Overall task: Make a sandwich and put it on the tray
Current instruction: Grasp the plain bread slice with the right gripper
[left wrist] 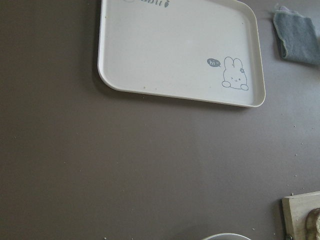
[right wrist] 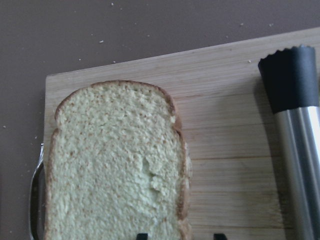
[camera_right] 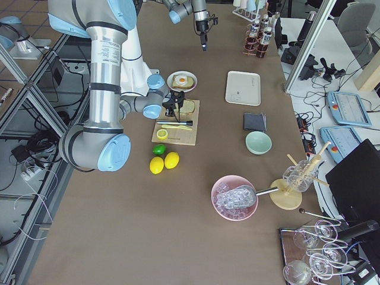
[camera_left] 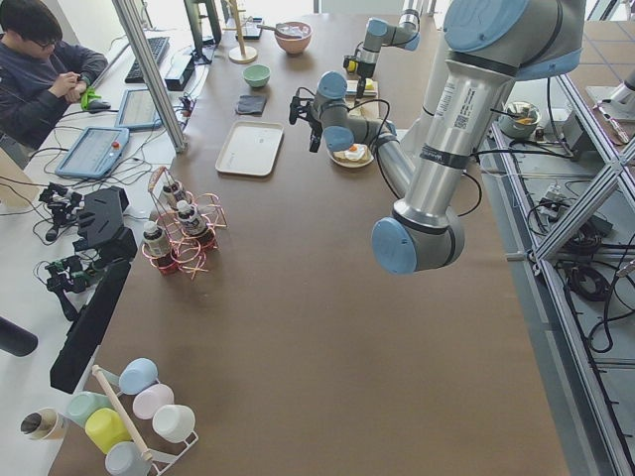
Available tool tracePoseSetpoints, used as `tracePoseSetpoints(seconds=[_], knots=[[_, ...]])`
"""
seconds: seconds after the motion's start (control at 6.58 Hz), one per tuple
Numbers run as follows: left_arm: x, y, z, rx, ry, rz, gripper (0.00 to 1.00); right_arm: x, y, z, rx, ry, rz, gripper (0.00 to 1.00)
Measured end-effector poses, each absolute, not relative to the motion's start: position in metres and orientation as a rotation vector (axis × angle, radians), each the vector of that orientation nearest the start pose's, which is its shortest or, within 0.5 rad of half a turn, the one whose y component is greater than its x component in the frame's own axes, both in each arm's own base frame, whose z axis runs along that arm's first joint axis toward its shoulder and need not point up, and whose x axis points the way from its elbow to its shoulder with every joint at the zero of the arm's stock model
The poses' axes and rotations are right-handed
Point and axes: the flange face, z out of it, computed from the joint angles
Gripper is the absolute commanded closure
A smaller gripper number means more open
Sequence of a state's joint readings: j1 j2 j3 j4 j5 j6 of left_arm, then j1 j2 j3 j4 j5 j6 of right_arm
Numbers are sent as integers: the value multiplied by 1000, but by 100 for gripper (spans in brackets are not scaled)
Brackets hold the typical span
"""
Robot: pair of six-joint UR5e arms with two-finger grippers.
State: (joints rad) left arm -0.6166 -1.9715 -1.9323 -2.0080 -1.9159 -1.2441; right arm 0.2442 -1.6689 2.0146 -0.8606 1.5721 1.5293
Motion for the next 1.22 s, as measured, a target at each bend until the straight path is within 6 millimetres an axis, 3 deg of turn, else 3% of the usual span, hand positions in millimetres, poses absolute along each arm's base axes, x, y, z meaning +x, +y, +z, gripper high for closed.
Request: tracePoseSetpoints(seconds=[0.15,0.76,1.22], knots=[[409,-412,223,271,1195,-45,2,-418,-240,414,150,-1049,182,100],[408,-411,221,272,1199,-43,2,-416,-241,410,169,-1053,187,100],[408,-411,221,272,1198,-43,2,-393,-256,377,149,-1122,193,100]])
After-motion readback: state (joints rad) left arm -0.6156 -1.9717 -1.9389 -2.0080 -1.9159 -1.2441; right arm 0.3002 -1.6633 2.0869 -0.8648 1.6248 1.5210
